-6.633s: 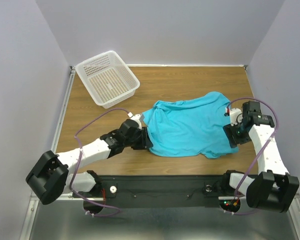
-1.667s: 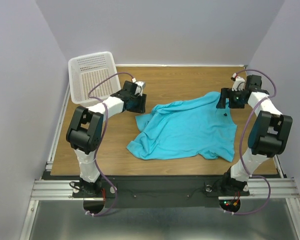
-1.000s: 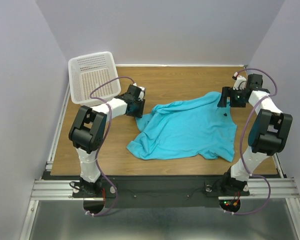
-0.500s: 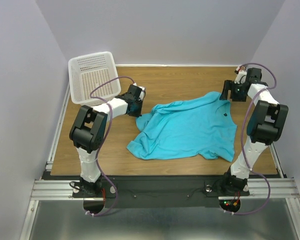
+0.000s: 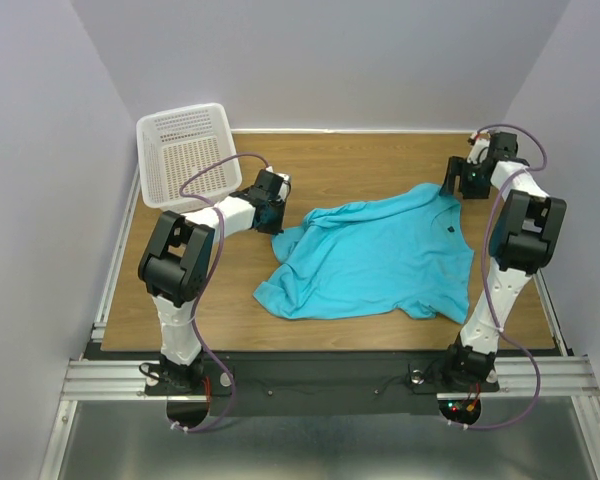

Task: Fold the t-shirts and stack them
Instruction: Flatten the tshirt out

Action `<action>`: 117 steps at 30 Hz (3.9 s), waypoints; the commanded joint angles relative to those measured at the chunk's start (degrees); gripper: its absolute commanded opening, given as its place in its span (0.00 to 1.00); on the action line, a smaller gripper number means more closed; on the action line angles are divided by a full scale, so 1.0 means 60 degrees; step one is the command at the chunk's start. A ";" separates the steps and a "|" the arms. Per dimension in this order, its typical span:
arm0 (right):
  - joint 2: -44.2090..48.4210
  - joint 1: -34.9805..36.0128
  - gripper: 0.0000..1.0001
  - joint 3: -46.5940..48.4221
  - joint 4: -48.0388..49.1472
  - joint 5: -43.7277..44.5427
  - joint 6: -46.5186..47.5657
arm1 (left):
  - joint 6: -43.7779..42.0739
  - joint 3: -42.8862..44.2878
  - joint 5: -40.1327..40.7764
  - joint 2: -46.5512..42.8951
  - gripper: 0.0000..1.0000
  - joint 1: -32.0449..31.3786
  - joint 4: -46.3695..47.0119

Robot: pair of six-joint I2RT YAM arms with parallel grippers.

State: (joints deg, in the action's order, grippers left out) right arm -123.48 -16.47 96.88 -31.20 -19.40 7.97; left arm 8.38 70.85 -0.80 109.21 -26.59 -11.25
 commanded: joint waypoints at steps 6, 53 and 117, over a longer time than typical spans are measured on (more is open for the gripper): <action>-0.0776 -0.0068 0.74 0.1226 0.0000 -0.1158 0.0196 | -0.0005 -0.0177 -0.0087 -0.0550 0.00 -0.0051 0.0014; 0.7952 -0.0419 0.49 -0.7931 -0.1978 0.0363 0.6688 | 0.0683 -0.2389 -0.0395 -0.4930 0.00 0.0022 -0.1305; 0.7703 -0.1064 0.01 0.1693 -0.1114 -0.0387 0.1705 | 0.0391 0.1212 0.4203 -0.7770 0.00 0.0169 0.0687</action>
State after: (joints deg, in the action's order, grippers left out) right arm -80.47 -22.09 101.41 -41.91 -25.61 18.31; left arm 12.43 73.78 14.68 67.02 -26.37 -11.44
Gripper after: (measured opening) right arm 0.028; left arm 0.080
